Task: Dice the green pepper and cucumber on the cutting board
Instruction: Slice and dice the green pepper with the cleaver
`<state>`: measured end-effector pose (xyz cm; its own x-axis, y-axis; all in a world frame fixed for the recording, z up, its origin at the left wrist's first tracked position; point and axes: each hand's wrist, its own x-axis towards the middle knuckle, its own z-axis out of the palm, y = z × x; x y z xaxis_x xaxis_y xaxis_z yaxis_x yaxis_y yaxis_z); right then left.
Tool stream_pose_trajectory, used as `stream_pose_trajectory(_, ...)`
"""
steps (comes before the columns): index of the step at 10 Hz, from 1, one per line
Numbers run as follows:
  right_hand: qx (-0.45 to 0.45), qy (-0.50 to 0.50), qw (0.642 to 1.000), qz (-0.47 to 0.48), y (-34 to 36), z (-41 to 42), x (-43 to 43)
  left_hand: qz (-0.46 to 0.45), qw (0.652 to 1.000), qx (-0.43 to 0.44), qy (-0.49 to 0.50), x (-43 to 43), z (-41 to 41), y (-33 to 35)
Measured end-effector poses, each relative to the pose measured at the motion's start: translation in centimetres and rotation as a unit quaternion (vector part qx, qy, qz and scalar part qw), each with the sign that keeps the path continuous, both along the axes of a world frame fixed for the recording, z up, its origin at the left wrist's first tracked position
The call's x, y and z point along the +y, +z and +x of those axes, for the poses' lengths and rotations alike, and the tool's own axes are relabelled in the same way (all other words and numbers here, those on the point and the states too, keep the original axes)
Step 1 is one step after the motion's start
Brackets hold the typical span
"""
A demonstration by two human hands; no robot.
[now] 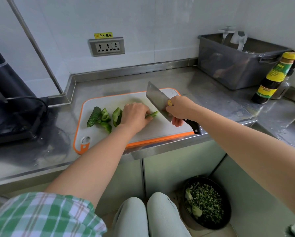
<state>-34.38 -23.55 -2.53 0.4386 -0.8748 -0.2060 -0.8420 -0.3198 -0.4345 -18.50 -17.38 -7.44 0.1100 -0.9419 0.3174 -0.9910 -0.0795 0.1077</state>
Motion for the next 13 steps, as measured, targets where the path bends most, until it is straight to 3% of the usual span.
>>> stream_pose_trajectory(2, 0.044, -0.016, 0.998, -0.030, 0.6, 0.4, 0.3, -0.021, 0.999, 0.032, 0.030, 0.3, -1.0, -0.4)
stream_pose_trajectory(3, 0.012, 0.000, 1.000, -0.026, 1.3, 0.2, 0.0, -0.032, 0.997, 0.050, 0.042, 0.2, -1.2, -0.8)
stream_pose_trajectory(5, 0.143, 0.034, 0.989, -0.031, 1.3, 0.8, 1.5, -0.064, 0.996, 0.049, 0.046, 0.9, -1.3, -1.6)
stream_pose_trajectory(6, 0.108, 0.036, 0.993, -0.004, 0.8, 0.6, 0.9, -0.078, 0.994, 0.063, 0.043, 1.0, -1.5, -1.8)
stream_pose_trajectory(7, -0.006, 0.014, 1.000, -0.001, 0.1, 0.4, 0.8, -0.086, 0.990, 0.103, 0.044, 1.0, -1.5, -2.1)
stream_pose_trajectory(10, 0.013, 0.001, 0.996, -0.088, -1.2, 0.9, 0.7, -0.107, 0.983, 0.146, 0.036, 0.7, -1.2, -2.5)
stream_pose_trajectory(13, 0.004, 0.065, 0.998, -0.024, 0.1, 0.9, 1.1, -0.106, 0.985, 0.126, 0.048, 0.8, -1.3, -2.5)
